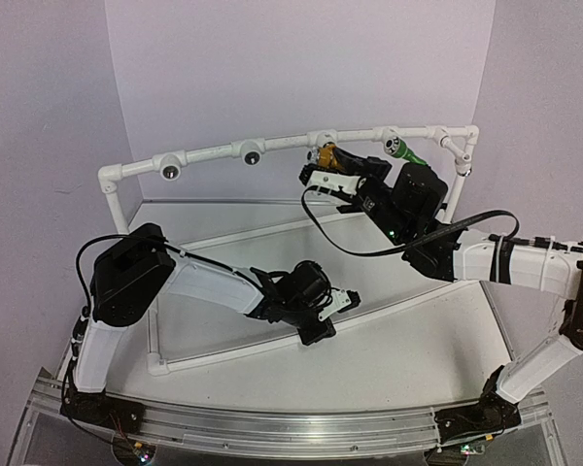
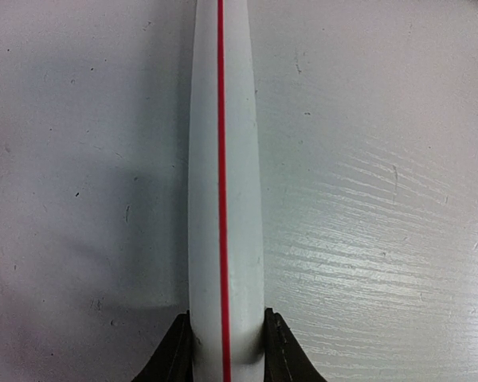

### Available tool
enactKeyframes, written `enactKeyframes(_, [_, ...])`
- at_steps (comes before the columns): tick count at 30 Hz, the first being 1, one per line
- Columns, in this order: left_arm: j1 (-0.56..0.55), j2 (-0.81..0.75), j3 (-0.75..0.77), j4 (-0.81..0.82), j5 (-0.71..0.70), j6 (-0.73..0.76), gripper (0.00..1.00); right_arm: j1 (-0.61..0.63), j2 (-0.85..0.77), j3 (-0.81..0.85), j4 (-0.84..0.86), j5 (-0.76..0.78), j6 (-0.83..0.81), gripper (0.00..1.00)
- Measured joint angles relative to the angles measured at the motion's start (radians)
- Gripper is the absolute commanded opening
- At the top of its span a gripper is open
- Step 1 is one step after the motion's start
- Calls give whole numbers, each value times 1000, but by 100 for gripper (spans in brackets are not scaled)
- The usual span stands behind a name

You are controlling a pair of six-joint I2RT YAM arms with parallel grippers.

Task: Install the water faucets
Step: Screw the water faucet onto the adaptor.

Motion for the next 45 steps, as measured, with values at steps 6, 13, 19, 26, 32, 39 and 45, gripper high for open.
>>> enactKeyframes(6, [-2, 2, 6, -10, -4, 1, 0, 0, 0, -1, 6, 4, 43, 0])
enactKeyframes(13, [-2, 11, 30, -39, -5, 8, 0, 0, 0, -6, 20, 11, 88, 0])
enactKeyframes(19, [-2, 13, 35, -43, -5, 9, 0, 0, 0, -14, 37, 20, 114, 0])
enactKeyframes(26, [-2, 13, 35, -43, -5, 9, 0, 0, 5, -46, 101, 27, 133, 0])
enactKeyframes(32, [-2, 13, 36, -43, -5, 9, 0, 0, 16, -57, 142, 37, 147, 0])
enactKeyframes(39, [-2, 15, 42, -52, -5, 10, 0, 1, 39, -57, 186, 50, 163, 0])
enactKeyframes(45, [-2, 16, 42, -52, -5, 12, 0, 8, 54, -57, 216, 72, 184, 0])
